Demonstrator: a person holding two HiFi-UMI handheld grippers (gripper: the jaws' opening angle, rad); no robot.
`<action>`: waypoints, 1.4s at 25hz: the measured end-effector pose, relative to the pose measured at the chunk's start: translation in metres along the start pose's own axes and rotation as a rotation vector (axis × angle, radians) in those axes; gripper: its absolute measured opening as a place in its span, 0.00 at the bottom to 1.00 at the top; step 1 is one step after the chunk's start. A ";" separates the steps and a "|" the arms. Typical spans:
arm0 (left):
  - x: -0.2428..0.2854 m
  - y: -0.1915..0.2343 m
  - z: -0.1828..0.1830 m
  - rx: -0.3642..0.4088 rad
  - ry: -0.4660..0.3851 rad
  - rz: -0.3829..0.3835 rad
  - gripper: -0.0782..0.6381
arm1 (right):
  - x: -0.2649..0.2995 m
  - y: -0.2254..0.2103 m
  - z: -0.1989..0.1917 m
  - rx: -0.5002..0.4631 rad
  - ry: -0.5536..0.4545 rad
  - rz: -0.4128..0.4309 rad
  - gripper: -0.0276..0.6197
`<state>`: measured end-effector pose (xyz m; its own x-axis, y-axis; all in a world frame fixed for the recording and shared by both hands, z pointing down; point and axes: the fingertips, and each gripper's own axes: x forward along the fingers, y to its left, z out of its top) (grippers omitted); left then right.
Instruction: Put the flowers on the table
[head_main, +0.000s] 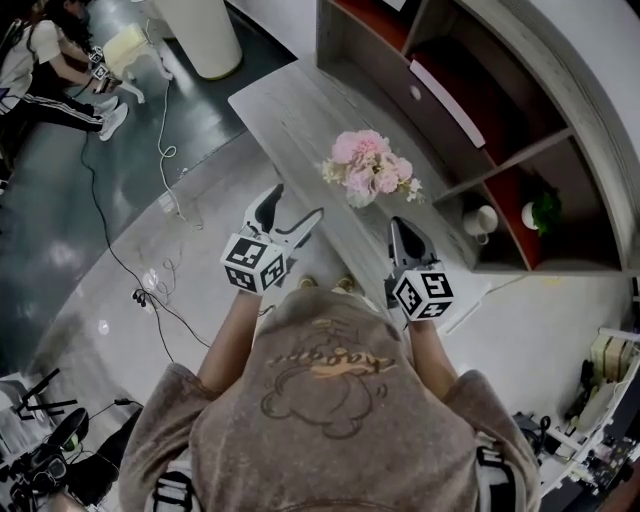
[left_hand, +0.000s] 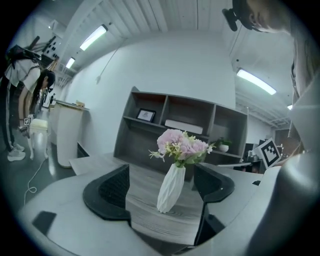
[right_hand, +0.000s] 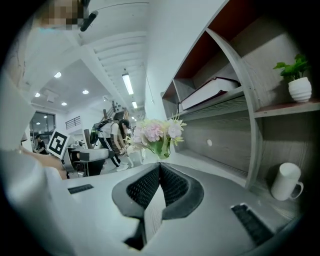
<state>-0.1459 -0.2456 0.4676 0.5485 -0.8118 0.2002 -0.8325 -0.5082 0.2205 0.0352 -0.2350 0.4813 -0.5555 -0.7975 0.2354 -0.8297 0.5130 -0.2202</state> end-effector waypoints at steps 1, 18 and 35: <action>-0.001 -0.002 0.002 0.000 -0.008 -0.004 0.66 | 0.000 0.001 0.002 -0.001 -0.002 0.002 0.02; -0.001 -0.010 0.011 0.061 -0.073 0.004 0.13 | -0.004 -0.009 0.008 -0.005 -0.026 -0.024 0.02; 0.003 -0.001 0.010 0.038 -0.084 0.016 0.13 | 0.002 -0.014 0.003 0.013 -0.035 -0.036 0.02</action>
<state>-0.1440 -0.2507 0.4583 0.5282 -0.8403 0.1220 -0.8443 -0.5044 0.1810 0.0463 -0.2446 0.4818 -0.5227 -0.8262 0.2100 -0.8483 0.4796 -0.2246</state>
